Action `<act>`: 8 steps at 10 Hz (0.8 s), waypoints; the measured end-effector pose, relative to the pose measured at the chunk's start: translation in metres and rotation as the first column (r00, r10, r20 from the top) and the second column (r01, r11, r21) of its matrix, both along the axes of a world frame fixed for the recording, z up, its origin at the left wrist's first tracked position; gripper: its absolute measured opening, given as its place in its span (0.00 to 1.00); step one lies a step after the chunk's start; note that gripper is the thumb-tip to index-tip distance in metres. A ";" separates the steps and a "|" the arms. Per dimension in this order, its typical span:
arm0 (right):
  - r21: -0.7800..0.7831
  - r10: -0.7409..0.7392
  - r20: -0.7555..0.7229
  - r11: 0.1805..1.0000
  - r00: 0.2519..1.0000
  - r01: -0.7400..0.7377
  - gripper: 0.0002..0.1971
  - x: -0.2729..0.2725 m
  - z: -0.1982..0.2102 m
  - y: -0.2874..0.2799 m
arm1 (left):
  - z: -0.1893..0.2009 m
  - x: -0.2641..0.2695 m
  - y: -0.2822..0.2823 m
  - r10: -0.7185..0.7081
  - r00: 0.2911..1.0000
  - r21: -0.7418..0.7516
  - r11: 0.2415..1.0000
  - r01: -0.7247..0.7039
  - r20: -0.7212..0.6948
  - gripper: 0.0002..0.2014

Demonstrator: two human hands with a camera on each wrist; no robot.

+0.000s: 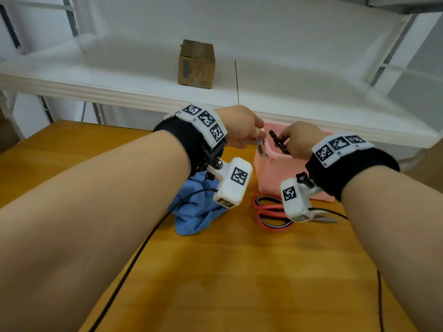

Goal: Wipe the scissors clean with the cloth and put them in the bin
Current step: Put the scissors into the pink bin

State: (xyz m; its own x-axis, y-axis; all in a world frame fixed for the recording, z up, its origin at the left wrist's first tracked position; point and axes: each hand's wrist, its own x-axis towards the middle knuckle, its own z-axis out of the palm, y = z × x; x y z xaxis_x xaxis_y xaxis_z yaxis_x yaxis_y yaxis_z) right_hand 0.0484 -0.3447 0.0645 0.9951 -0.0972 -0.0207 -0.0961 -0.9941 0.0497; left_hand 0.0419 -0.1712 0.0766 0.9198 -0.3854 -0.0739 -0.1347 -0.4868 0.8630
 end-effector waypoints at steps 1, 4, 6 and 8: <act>0.072 -0.046 -0.014 0.996 0.999 0.047 0.11 0.005 -0.002 -0.004 | -0.001 -0.002 -0.002 0.003 1.000 -0.024 1.000 -0.003 -0.013 0.16; 0.143 -0.113 -0.050 0.983 0.992 0.119 0.11 0.018 -0.009 -0.010 | 0.007 -0.011 -0.002 -0.018 0.996 -0.038 0.999 0.015 -0.083 0.22; 0.222 -0.142 0.013 0.966 0.990 0.135 0.11 0.012 -0.007 -0.002 | 0.006 -0.016 -0.003 -0.007 0.996 -0.054 0.999 0.002 -0.087 0.23; 0.557 -0.224 0.238 0.829 0.945 0.056 0.06 -0.011 0.010 0.004 | 0.009 -0.030 -0.004 0.046 0.994 -0.172 0.983 -0.063 -0.100 0.21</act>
State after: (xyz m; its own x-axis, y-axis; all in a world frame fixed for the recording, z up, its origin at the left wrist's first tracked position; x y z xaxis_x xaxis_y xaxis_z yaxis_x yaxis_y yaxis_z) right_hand 0.0372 -0.3403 0.0749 0.9414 -0.2932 0.1666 -0.1628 -0.8279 -0.5368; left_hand 0.0124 -0.1752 0.0860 0.9319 -0.3493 -0.0981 -0.0250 -0.3316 0.9431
